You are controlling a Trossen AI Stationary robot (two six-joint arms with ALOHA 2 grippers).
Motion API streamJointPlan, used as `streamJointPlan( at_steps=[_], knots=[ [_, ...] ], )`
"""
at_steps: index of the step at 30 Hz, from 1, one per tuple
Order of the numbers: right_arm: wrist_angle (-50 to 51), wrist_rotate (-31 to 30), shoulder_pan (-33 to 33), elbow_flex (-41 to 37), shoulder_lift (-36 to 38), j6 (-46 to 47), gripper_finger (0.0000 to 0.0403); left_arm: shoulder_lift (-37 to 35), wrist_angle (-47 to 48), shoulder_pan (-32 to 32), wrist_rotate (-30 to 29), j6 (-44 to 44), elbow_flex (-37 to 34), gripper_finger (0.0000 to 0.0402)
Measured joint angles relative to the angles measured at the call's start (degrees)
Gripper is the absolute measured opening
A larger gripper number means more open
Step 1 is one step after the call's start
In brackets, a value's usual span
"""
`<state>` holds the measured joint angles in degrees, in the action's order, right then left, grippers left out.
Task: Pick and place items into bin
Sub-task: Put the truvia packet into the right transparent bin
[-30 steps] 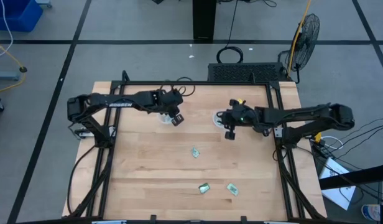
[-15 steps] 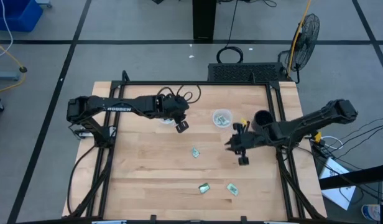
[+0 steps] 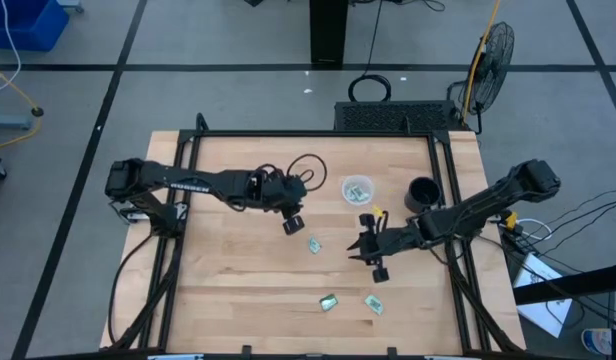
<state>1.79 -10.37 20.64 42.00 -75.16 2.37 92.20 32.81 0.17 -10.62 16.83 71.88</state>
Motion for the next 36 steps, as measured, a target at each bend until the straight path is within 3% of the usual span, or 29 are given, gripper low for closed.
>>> streamJointPlan(
  at_steps=[8,14,17,24,31,36],
  knots=[
    [-0.16,0.00,0.00,0.00,0.02,1.45,0.0089,0.16,-1.17,-4.87,0.56,2.19,0.00,0.0081],
    [0.35,0.13,0.11,0.00,0.02,1.49,0.0089,4.10,-7.21,-7.65,0.18,3.15,-0.07,0.0081],
    [2.06,3.28,0.65,0.00,0.04,1.79,0.0089,6.57,-8.64,-8.48,0.14,3.20,-0.05,0.0081],
    [6.85,6.22,6.91,-2.43,0.05,6.33,0.0089,9.04,-9.87,-8.48,0.08,3.42,-0.08,0.0081],
    [-6.58,8.13,12.96,-10.22,0.02,11.88,0.0090,8.96,-11.18,-7.97,0.05,2.94,-0.05,0.0081],
    [-16.19,6.78,15.07,-13.82,0.02,11.98,0.0120,8.94,-11.46,-7.71,0.05,2.94,-0.05,0.0081]
  ],
)
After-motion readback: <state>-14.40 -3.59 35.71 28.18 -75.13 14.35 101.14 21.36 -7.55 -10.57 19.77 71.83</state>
